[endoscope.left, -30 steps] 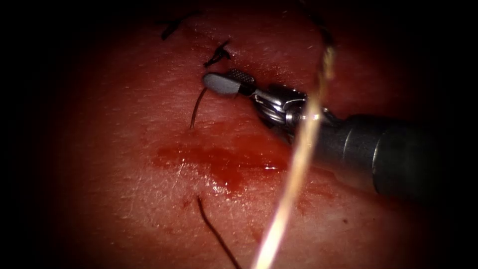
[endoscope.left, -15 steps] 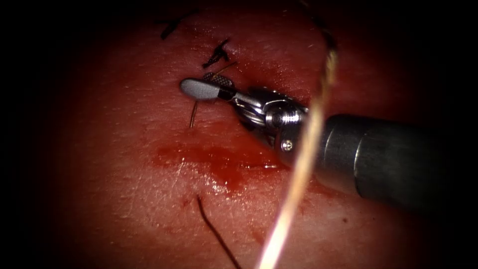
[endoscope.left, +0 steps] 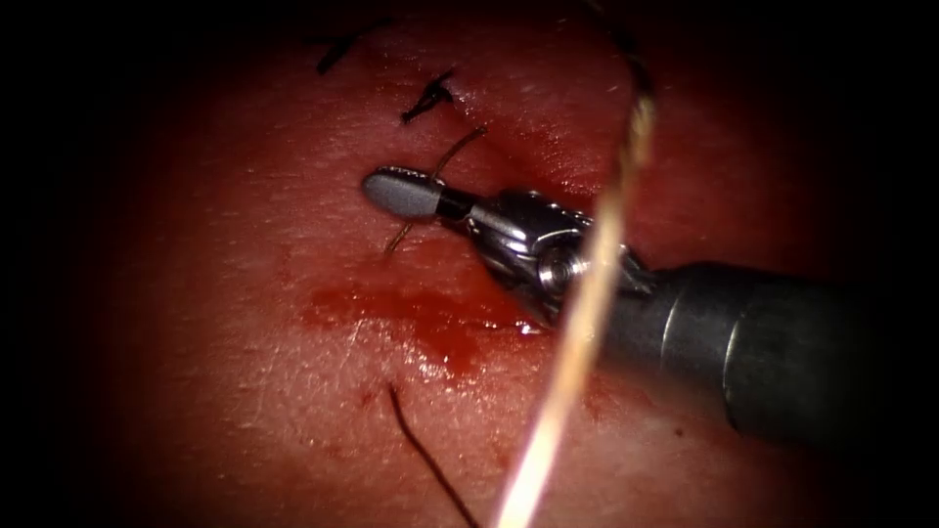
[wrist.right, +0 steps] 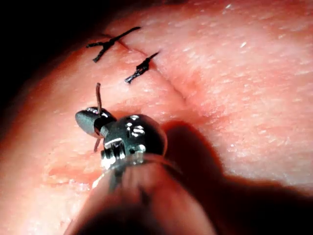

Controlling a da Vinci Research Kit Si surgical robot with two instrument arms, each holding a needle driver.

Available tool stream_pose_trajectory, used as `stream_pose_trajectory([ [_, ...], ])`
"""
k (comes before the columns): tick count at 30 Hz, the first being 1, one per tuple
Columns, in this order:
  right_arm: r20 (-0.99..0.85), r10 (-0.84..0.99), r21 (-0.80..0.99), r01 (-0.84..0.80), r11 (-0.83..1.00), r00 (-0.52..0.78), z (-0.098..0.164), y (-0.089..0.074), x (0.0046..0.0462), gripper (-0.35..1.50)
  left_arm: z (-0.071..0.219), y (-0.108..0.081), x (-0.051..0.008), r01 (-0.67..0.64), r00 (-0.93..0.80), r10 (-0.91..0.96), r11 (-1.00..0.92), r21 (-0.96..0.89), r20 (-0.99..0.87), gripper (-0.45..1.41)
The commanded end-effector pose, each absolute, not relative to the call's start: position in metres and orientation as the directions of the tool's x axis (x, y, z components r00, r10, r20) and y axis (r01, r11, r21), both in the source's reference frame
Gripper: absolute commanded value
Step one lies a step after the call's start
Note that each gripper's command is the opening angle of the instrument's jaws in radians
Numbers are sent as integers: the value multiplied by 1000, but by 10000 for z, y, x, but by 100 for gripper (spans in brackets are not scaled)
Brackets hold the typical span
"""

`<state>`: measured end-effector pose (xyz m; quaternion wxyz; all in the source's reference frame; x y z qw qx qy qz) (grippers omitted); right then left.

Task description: Wound Closure

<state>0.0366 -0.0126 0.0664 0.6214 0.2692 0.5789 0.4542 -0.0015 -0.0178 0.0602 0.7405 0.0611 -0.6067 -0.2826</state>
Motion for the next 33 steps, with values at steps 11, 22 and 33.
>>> stream_pose_trajectory([
  [11,-646,761,750,-227,621,-56,579,-115,404,-35,616,-185,-38,332,117,-487,841,428,866,-45],
  [22,-653,752,750,-221,624,-94,580,-117,400,130,627,-188,-42,318,125,-483,847,426,867,-45],
  [33,-711,688,700,-225,677,-142,561,-128,300,148,697,-211,-96,343,143,-496,836,428,856,-45],
])
